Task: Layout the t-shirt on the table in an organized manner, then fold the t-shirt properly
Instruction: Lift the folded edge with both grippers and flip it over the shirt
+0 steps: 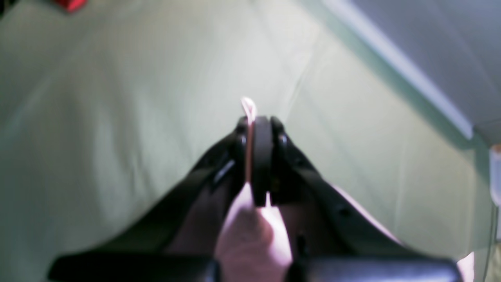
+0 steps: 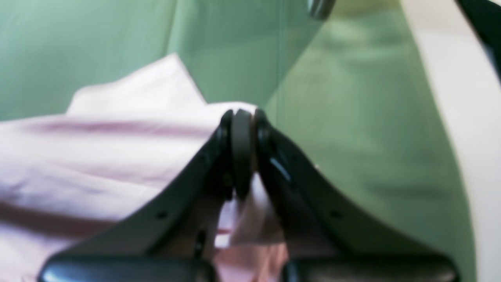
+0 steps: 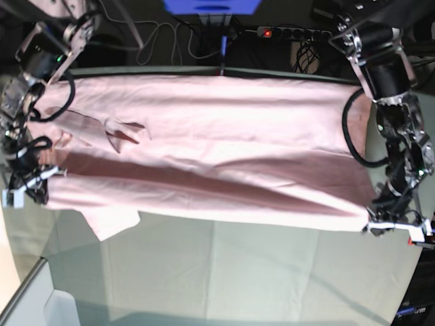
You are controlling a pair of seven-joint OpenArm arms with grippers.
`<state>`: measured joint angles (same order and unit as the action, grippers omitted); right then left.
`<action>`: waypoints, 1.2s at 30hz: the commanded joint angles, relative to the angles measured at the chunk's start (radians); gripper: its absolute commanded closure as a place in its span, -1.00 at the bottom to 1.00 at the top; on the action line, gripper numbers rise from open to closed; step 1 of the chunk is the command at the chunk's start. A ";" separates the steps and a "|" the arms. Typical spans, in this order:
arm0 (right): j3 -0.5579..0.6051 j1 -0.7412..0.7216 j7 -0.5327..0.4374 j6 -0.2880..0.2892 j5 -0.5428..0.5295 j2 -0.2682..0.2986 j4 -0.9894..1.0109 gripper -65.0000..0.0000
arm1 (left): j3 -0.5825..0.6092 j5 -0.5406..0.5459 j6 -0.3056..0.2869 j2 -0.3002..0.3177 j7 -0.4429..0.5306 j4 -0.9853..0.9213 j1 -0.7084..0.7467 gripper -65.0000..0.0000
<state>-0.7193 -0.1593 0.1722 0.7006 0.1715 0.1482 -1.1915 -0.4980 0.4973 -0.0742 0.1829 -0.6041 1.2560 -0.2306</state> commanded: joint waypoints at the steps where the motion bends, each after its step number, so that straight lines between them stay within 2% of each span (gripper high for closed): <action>1: -0.003 0.007 -0.029 -0.002 -0.022 0.009 -0.037 1.00 | -0.004 0.005 -0.002 0.016 0.023 0.011 -0.019 1.00; 4: -0.004 0.060 -0.029 -0.002 -0.022 -0.014 -0.070 1.00 | -0.004 0.007 -0.003 0.013 0.025 0.003 0.026 1.00; 7: -0.004 0.096 -0.030 -0.002 -0.034 -0.014 -0.081 1.00 | -0.006 0.008 -0.003 0.007 0.025 0.014 0.066 1.00; 12: -0.004 0.189 -0.030 -0.002 -0.146 0.021 -0.110 1.00 | -0.006 0.010 -0.003 0.007 0.025 0.078 0.155 1.00; 19: -0.003 0.300 -0.030 -0.002 -0.237 0.031 -0.127 1.00 | -0.006 0.010 -0.003 -0.006 0.025 0.198 0.303 1.00; 28: -0.007 0.330 -0.030 -0.002 -0.250 0.037 -0.127 1.00 | -0.006 0.010 -0.003 -0.018 0.025 0.227 0.392 1.00; 32: -0.066 0.346 -0.030 -0.002 -0.250 0.037 -0.127 1.00 | -0.008 0.010 -0.003 -0.018 0.025 0.227 0.422 1.00; 36: -0.101 0.355 -0.030 -0.002 -0.244 0.037 -0.124 1.00 | -0.063 0.010 -0.005 -0.033 0.025 0.218 0.425 1.00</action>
<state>-0.8116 0.1978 0.1726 0.7033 -0.0578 0.1642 -1.2980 -0.5529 0.5095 -0.0822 0.1375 -0.6067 1.4593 0.2016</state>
